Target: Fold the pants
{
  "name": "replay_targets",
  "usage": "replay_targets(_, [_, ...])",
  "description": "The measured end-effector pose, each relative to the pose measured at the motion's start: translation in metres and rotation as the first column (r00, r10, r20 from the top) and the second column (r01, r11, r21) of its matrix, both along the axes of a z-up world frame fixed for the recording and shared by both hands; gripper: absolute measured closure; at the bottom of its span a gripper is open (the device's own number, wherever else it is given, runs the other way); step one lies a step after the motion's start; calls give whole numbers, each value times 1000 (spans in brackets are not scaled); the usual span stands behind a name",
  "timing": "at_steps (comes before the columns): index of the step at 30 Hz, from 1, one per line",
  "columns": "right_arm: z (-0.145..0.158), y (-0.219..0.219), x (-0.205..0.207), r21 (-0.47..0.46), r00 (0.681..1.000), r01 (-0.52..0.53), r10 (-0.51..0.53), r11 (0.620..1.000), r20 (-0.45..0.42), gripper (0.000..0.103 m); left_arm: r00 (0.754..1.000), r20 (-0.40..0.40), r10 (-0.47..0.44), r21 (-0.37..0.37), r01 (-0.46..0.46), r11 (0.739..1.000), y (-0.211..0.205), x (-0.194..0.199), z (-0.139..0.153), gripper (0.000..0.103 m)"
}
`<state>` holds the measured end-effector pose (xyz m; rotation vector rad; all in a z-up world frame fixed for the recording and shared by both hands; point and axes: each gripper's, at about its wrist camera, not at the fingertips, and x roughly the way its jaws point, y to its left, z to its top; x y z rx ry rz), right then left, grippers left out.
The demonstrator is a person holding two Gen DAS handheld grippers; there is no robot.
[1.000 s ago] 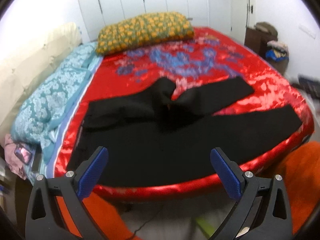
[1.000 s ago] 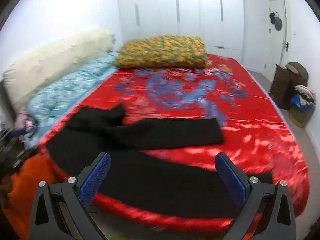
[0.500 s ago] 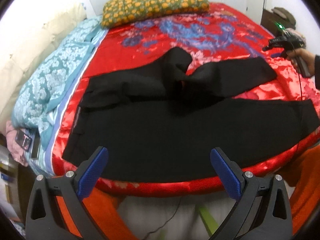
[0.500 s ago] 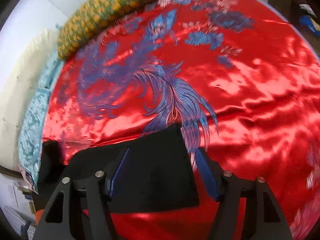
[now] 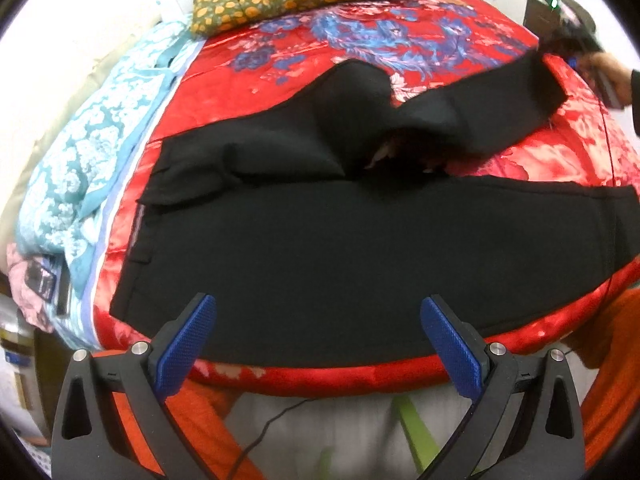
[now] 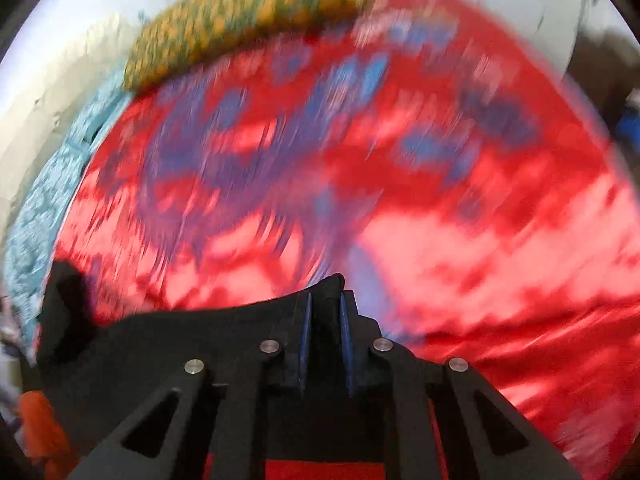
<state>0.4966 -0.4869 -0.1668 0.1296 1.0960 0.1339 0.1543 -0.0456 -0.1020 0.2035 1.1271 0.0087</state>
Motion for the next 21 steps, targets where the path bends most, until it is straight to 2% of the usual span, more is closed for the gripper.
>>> replay_targets(2, [35,-26,5,-78,990,84,-74,993,119,89,1000,-2,-7,-9,7,1000,-5,1,-1,1])
replay_targets(4, [55,-55,10,-106,967,186,-163,977,196,89,1000,-8,-21,-9,21,1000,-10,1,-4,1])
replay_targets(6, [52,-73,14,-117,955,245,-219,962,199,89,999,-22,-33,0,33,999,-15,2,-8,1])
replay_targets(9, [28,-85,17,-122,949,294,-274,948,159,87,998,-41,-38,13,38,999,-18,6,-15,1])
replay_targets(10, [16,-85,18,-135,943,320,-301,938,143,78,998,-44,-37,19,37,999,-18,7,-17,1])
replay_targets(11, [7,-85,16,-136,939,336,-319,932,131,61,998,-43,-34,26,35,999,-17,12,-18,1])
replay_targets(13, [-6,-88,11,-126,929,363,-348,923,125,35,999,-27,-26,40,27,999,-11,25,-20,1])
replay_targets(16, [-11,-86,-12,-78,917,384,-370,920,146,33,999,40,5,68,-8,998,11,70,-26,1])
replay_targets(19, [-11,-70,-39,-27,931,342,-335,939,149,33,992,120,28,100,-40,994,26,144,-42,1])
replay_targets(20, [-11,-61,-51,-9,937,319,-314,948,150,31,992,125,31,118,-46,992,29,161,-49,1])
replay_targets(21, [-10,-53,-61,5,944,297,-295,955,150,30,991,122,49,176,-70,982,32,194,-67,1])
